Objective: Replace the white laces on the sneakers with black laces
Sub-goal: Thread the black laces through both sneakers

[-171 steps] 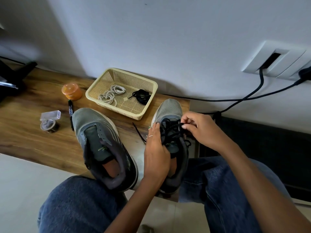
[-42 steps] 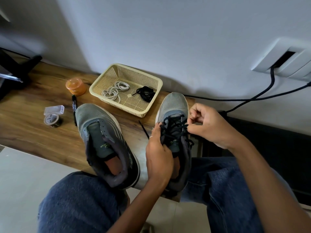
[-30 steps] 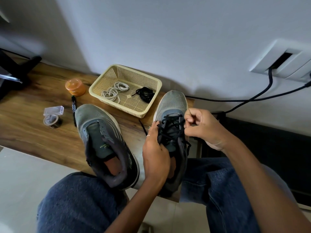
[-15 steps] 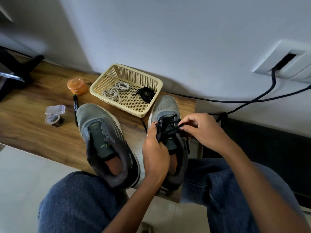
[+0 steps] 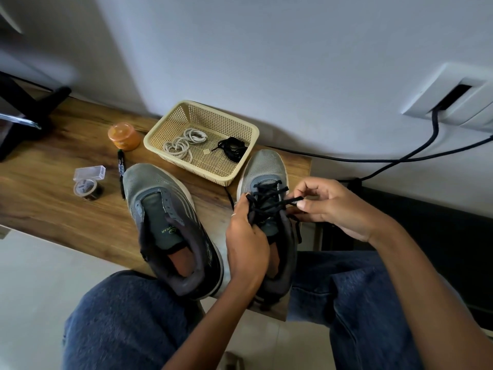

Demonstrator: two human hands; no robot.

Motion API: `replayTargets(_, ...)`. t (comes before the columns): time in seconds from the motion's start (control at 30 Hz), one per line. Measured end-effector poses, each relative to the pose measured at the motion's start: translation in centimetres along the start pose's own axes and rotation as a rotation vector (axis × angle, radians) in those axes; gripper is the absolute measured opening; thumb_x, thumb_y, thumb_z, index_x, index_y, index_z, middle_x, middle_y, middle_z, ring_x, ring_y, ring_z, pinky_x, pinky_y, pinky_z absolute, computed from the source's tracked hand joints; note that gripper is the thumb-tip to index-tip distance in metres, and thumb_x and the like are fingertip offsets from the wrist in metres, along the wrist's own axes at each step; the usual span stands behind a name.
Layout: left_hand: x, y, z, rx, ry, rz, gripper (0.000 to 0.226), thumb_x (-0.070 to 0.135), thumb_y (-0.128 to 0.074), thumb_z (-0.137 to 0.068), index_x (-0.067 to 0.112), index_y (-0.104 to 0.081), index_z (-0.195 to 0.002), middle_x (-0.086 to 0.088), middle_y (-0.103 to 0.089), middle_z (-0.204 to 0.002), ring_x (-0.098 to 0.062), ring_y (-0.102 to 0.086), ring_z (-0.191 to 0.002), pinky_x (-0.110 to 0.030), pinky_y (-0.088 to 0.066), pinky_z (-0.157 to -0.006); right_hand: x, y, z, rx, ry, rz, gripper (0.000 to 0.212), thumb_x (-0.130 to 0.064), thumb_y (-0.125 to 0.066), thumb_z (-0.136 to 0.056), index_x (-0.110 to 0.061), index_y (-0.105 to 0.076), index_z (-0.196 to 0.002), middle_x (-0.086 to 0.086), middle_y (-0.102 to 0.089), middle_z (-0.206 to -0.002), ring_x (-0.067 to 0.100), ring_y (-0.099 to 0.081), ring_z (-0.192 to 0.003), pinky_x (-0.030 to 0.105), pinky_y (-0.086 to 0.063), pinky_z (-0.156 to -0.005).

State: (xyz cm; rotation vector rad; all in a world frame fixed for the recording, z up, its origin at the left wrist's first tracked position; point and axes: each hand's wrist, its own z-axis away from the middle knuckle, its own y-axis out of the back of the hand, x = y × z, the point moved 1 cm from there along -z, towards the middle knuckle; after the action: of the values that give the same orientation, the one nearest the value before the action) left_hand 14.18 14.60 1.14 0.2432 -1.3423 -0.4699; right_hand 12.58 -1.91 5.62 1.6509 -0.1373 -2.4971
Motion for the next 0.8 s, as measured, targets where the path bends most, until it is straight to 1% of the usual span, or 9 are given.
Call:
replayTargets(0.03,0.0,0.0,0.0,0.001,0.002,0.006,0.069,-0.016,-0.035,-0.083,0.020,-0.048,-0.140,0.000,-0.062,-0.123,-0.014,-0.057,-0.107,-0.008,-0.035,-0.078,-0.1,-0.1,0.1,0.011,0.002,-0.011,0.023,0.001,-0.055,-0.092,-0.015,-0.060,-0.076,0.024,-0.055,-0.108,0.022,-0.056,-0.093,0.042,-0.049,-0.095)
replayTargets(0.1,0.0,0.0,-0.1,-0.004,0.009,0.014,0.068,-0.016,-0.035,-0.084,0.021,-0.049,-0.139,0.003,-0.063,-0.119,-0.013,-0.057,-0.106,-0.008,-0.034,-0.076,0.0,-0.3,0.0,0.066,0.047,0.086,0.016,-0.009,-0.061,-0.091,-0.019,-0.063,-0.079,0.013,-0.060,-0.099,0.018,-0.059,-0.086,0.037,-0.050,-0.090)
replayTargets(0.17,0.0,-0.1,-0.2,-0.015,0.022,0.003,0.067,-0.013,-0.036,-0.085,0.021,-0.046,-0.142,0.001,-0.062,-0.126,-0.015,-0.057,-0.113,-0.011,-0.036,-0.081,0.0,-0.8,-0.2,0.123,0.074,0.212,0.006,-0.019,-0.069,-0.086,-0.024,-0.067,-0.084,0.000,-0.066,-0.095,0.017,-0.064,-0.081,0.034,-0.050,-0.085)
replayTargets(0.23,0.0,-0.2,-0.2,-0.023,0.034,-0.002,0.067,-0.012,-0.036,-0.087,0.022,-0.044,-0.143,-0.001,-0.061,-0.129,-0.015,-0.056,-0.116,-0.014,-0.037,-0.085,0.1,-1.1,-0.5,0.163,0.093,0.270,0.008,-0.023,-0.074,-0.082,-0.028,-0.070,-0.088,-0.006,-0.069,-0.094,0.017,-0.068,-0.083,0.033,-0.052,-0.084)
replayTargets(0.33,0.0,-0.1,-0.1,-0.014,0.033,0.013,0.067,-0.012,-0.035,-0.086,0.022,-0.045,-0.143,-0.001,-0.062,-0.129,-0.014,-0.055,-0.118,-0.016,-0.038,-0.091,0.3,-1.1,-0.9,0.215,0.114,0.286,0.010,-0.017,-0.074,-0.082,-0.025,-0.074,-0.088,-0.005,-0.073,-0.088,0.015,-0.069,-0.082,0.035,-0.054,-0.084)
replayTargets(0.47,0.1,-0.2,0.0,-0.014,0.034,0.020,0.068,-0.013,-0.035,-0.085,0.023,-0.046,-0.142,0.001,-0.063,-0.126,-0.011,-0.057,-0.114,-0.015,-0.039,-0.087,0.6,-1.0,-1.2,0.268,0.104,0.286,0.015,-0.007,-0.070,-0.084,-0.022,-0.074,-0.085,-0.005,-0.074,-0.085,0.010,-0.069,-0.083,0.030,-0.055,-0.084)
replayTargets(0.6,0.3,-0.2,0.1,-0.011,0.041,0.038,0.068,-0.014,-0.034,-0.085,0.023,-0.048,-0.141,0.007,-0.064,-0.119,-0.003,-0.055,-0.103,-0.011,-0.038,-0.082,0.5,-1.2,-1.2,0.256,0.097,0.354,0.018,-0.012,-0.062,-0.091,-0.027,-0.066,-0.082,-0.008,-0.070,-0.092,0.005,-0.064,-0.090,0.020,-0.046,-0.080)
replayTargets(0.67,0.3,-0.1,0.0,-0.003,0.049,0.052,0.069,-0.015,-0.034,-0.085,0.022,-0.047,-0.142,0.006,-0.064,-0.120,-0.002,-0.054,-0.103,-0.011,-0.038,-0.082,0.6,-1.1,-1.1,0.246,0.089,0.349,0.018,-0.013,-0.059,-0.093,-0.027,-0.063,-0.083,-0.010,-0.069,-0.093,0.001,-0.062,-0.092,0.017,-0.043,-0.080)
replayTargets(0.8,0.4,-0.1,0.1,0.006,0.040,0.049,0.069,-0.015,-0.035,-0.084,0.023,-0.048,-0.140,0.005,-0.065,-0.118,-0.003,-0.054,-0.100,-0.014,-0.040,-0.082,0.5,-1.0,-1.0,0.221,0.075,0.320,0.018,-0.012,-0.055,-0.095,-0.025,-0.061,-0.084,-0.010,-0.067,-0.089,-0.003,-0.062,-0.086,0.016,-0.046,-0.079)
